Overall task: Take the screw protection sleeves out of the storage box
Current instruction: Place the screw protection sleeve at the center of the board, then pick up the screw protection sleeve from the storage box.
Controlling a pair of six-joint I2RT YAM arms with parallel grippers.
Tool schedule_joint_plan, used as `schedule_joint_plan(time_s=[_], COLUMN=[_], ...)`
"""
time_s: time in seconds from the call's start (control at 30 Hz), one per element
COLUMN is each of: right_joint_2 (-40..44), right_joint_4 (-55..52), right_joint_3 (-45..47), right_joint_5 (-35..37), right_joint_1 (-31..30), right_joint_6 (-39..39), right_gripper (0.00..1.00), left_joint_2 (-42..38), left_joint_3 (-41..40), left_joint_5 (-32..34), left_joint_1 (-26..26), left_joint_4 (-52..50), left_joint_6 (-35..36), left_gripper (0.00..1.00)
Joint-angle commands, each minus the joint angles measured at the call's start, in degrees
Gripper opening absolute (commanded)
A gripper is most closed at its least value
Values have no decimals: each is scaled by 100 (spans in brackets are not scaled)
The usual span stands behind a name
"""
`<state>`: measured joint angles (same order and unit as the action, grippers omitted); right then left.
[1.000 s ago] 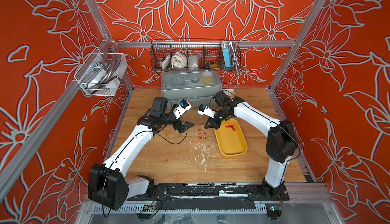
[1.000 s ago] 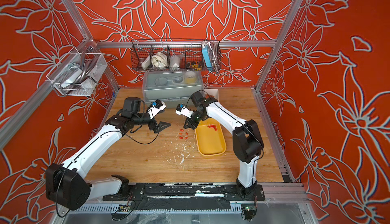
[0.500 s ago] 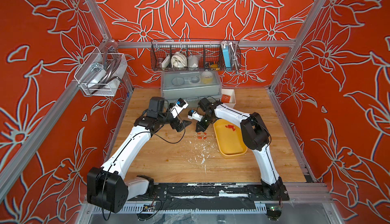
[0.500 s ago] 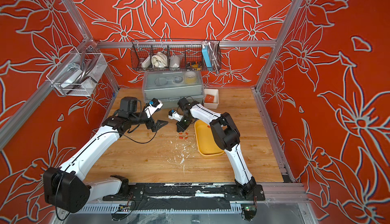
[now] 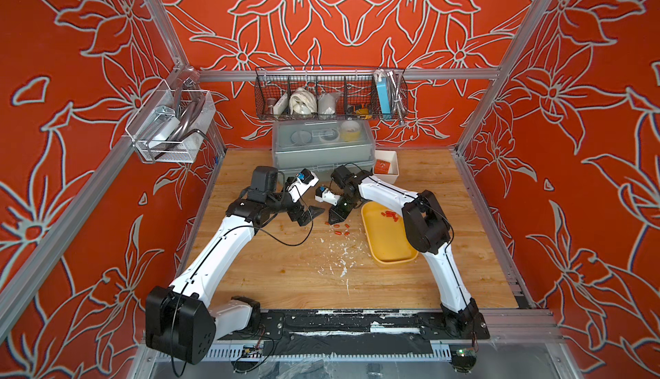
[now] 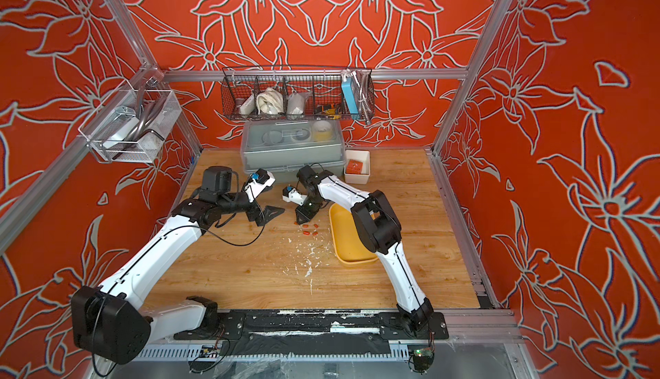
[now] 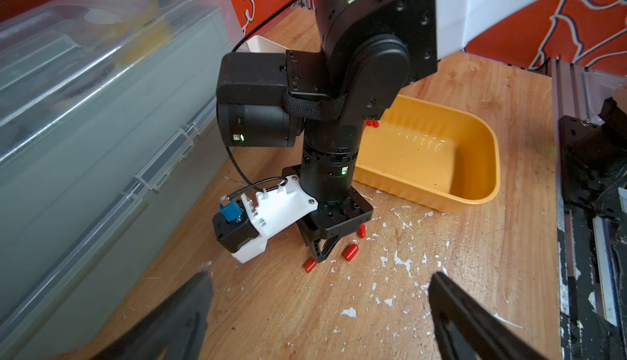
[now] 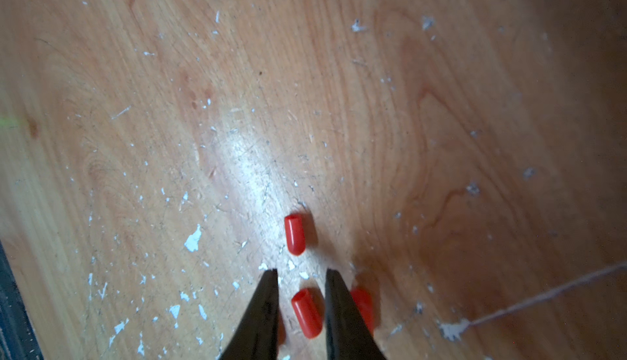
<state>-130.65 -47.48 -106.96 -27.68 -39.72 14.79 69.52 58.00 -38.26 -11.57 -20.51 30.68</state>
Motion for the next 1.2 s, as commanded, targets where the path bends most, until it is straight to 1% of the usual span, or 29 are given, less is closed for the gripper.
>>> schedule_joint_plan(time_s=[0.0,0.17,0.27,0.4,0.5,0.6,0.73,0.8,0.9,1.17], right_joint_2=[722,1671,2261,2989,3484,3800,3849,3708,3379,2612], right_joint_4=[-277,-341,-332,-261,-61,357,908,1053,1185,1337], right_joint_3=[239,989,1543,2286,2857,3411,3853,3862,3776,3395], right_joint_5=[93,204,279,354,762,1488,2178,2339,2438,2372], right_joint_1=[76,272,502,983,1304,1486,1527,1523,1527,1516], right_joint_6=[337,758,906,1029,1131,1157,1246,1203,1134,1131], right_gripper=[26,29,31,33,35,36,37,37,36,32], left_joint_2=[-146,-105,-41,89,277,516,866,1003,1073,916], left_joint_3=[-82,-172,-233,-432,-572,-669,-730,-704,-678,-737], left_joint_5=[-377,-946,-975,-884,-671,-370,-199,-208,-226,-173], left_joint_1=[32,-34,-213,-591,-952,-1354,-1788,-1913,-2006,-2022], left_joint_4=[12,77,172,570,890,1208,1486,1473,1416,1305], left_joint_6=[48,-22,-44,-155,-295,-491,-681,-670,-575,-295], left_gripper=[98,98,98,98,98,97,97,97,97,98])
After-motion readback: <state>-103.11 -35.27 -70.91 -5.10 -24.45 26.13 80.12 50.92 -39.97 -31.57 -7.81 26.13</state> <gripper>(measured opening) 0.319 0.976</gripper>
